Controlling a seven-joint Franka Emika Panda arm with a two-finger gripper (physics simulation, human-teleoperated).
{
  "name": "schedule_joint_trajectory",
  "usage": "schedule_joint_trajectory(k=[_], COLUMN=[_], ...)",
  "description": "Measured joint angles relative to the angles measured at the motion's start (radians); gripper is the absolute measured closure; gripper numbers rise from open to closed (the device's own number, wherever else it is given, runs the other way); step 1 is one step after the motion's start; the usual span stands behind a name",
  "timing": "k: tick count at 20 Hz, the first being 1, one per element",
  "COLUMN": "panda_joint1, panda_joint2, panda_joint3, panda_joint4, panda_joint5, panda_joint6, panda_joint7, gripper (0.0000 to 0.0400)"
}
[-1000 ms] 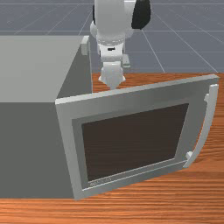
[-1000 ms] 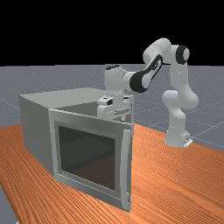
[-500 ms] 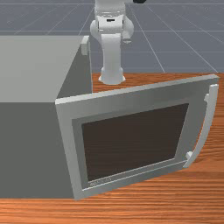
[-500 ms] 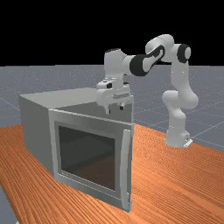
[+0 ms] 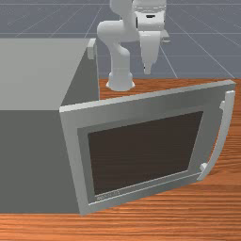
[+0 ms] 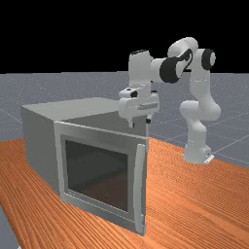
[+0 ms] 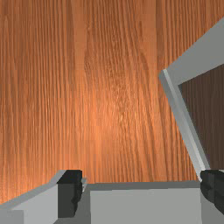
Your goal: Close the microwave
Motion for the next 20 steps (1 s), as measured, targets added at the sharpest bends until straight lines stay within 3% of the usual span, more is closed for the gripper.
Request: schedule_joint_trajectory(k=[8,14,15,17,20], panda_joint1=[0.003,0.009,0.009,0.014,0.012], panda_joint2=[0.031,0.361,0.351,0.488,0.494], panda_joint3=[0.001,-0.002,-0.006,-0.009,-0.008], panda_joint4=[0.195,0.714,0.677,0.910,0.894], panda_joint5=[-0.004,-0.015,-0.017,-0.020,-0.027], panda_joint6=[-0.152,-0.378,-0.324,-0.416,-0.361], panda_joint7=[-0.007,-0.017,-0.001,0.011,-0.017], gripper=[0.0000,0.0000,0.0000,0.0000,0.0000])
